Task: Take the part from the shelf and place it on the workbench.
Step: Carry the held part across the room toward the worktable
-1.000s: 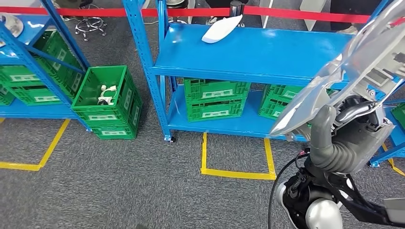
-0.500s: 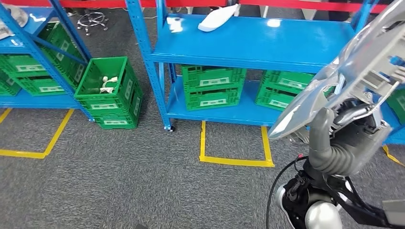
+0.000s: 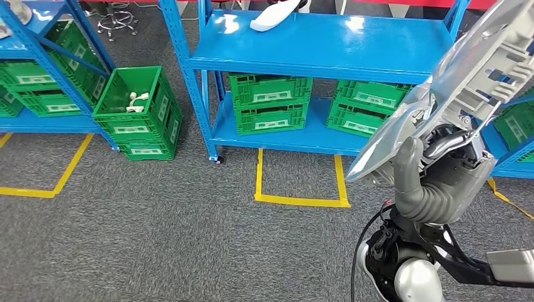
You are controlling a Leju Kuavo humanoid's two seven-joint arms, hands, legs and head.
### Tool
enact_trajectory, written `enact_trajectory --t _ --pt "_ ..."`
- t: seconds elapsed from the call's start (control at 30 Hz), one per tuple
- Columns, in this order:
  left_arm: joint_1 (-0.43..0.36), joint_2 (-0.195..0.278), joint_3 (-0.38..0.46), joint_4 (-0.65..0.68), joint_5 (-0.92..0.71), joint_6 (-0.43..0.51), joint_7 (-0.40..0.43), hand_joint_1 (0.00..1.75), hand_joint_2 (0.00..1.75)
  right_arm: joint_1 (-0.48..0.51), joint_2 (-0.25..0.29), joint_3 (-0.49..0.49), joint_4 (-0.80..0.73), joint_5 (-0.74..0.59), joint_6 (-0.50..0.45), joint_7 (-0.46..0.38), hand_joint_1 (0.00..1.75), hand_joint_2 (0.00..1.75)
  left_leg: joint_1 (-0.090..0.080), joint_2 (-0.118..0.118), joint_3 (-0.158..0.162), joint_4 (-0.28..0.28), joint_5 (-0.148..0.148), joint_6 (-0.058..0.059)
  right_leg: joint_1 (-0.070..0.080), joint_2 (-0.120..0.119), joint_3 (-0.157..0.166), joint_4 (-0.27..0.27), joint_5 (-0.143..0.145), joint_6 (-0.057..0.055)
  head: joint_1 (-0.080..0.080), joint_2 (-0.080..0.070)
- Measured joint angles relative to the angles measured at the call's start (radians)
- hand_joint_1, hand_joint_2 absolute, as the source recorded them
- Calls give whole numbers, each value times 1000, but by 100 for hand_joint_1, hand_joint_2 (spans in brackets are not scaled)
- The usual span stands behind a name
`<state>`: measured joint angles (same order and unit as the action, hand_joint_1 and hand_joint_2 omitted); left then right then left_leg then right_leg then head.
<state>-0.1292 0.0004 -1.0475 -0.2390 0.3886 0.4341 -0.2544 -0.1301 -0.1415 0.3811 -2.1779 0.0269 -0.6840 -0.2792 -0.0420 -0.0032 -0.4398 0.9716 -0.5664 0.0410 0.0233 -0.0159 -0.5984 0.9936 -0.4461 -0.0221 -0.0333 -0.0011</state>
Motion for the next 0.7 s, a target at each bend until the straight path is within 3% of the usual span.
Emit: enact_trajectory --t 0.07,0.1,0.13,0.2,0.23,0.27,0.3,0.33,0.4,0.43,0.5,0.57,0.6,0.63,0.7 --pt "1 -1 -1 0 0 0 0 0 175 -1 0 0 0 0 0 0 154 175 2 1 0 -22 11 2 -3 1 -9 1 7 8 -2 0" --pt "1 -1 -1 1 0 0 0 0 175 -1 0 1 0 -1 0 0 154 175 5 2 -5 -29 20 4 -3 4 -18 12 -9 14 -1 0" --pt "1 -1 -1 1 0 0 0 0 175 -1 0 1 0 -1 0 0 154 175 9 2 -13 -35 29 7 -5 7 -30 40 -42 22 1 0" --pt "0 -3 -1 1 -1 -3 1 0 175 -1 0 2 1 -2 0 0 154 175 12 4 -36 -33 46 8 -14 12 -61 149 -139 39 6 0" --pt "0 -4 -1 1 -2 -4 2 0 175 0 0 3 3 -3 0 1 154 175 12 6 -50 -28 54 7 -20 12 -72 214 -174 46 8 0" --pt "1 -4 -1 1 -2 -6 2 0 175 1 0 4 5 -4 0 1 154 175 12 8 -66 -22 61 5 -25 12 -76 264 -187 52 9 0" --pt "0 -4 -2 1 -3 -8 2 0 175 2 0 6 7 -5 0 1 154 175 14 11 -83 -13 68 2 -32 12 -69 287 -176 58 11 0" --pt "0 -4 -2 1 -3 -9 3 0 175 2 0 8 9 -6 0 2 154 175 16 13 -102 -3 74 -2 -38 12 -46 275 -148 65 11 0" --pt "0 -4 -2 1 -3 -10 5 0 175 2 0 12 13 -8 0 4 154 175 19 16 -137 21 82 -11 -50 14 36 166 -100 79 13 0" --pt "0 -4 -2 1 -3 -10 5 0 175 3 0 15 15 -10 0 7 154 175 19 18 -150 33 86 -17 -53 17 80 98 -98 81 15 0" --pt "0 -5 -2 1 -2 -10 6 0 175 5 0 17 18 -18 0 15 154 175 18 20 -171 47 98 -28 -50 23 123 16 -117 72 18 0" --pt "2 -5 -3 1 -1 -10 7 0 175 11 0 19 24 -25 0 21 154 175 20 21 -186 51 113 -40 -46 21 113 4 -112 49 17 0" --pt "4 -5 -5 1 0 -11 7 0 175 13 0 21 28 -28 0 22 154 175 22 20 -196 58 102 -46 -45 19 102 4 -102 37 17 0" --pt "5 -6 -6 1 1 -11 8 0 175 16 0 22 32 -32 0 23 154 175 25 17 -208 78 73 -52 -44 16 88 3 -90 25 14 0" --pt "6 -8 -8 1 1 -12 9 0 175 21 0 23 39 -37 0 24 154 175 31 8 -238 174 -31 -60 -40 11 58 2 -66 10 6 0"
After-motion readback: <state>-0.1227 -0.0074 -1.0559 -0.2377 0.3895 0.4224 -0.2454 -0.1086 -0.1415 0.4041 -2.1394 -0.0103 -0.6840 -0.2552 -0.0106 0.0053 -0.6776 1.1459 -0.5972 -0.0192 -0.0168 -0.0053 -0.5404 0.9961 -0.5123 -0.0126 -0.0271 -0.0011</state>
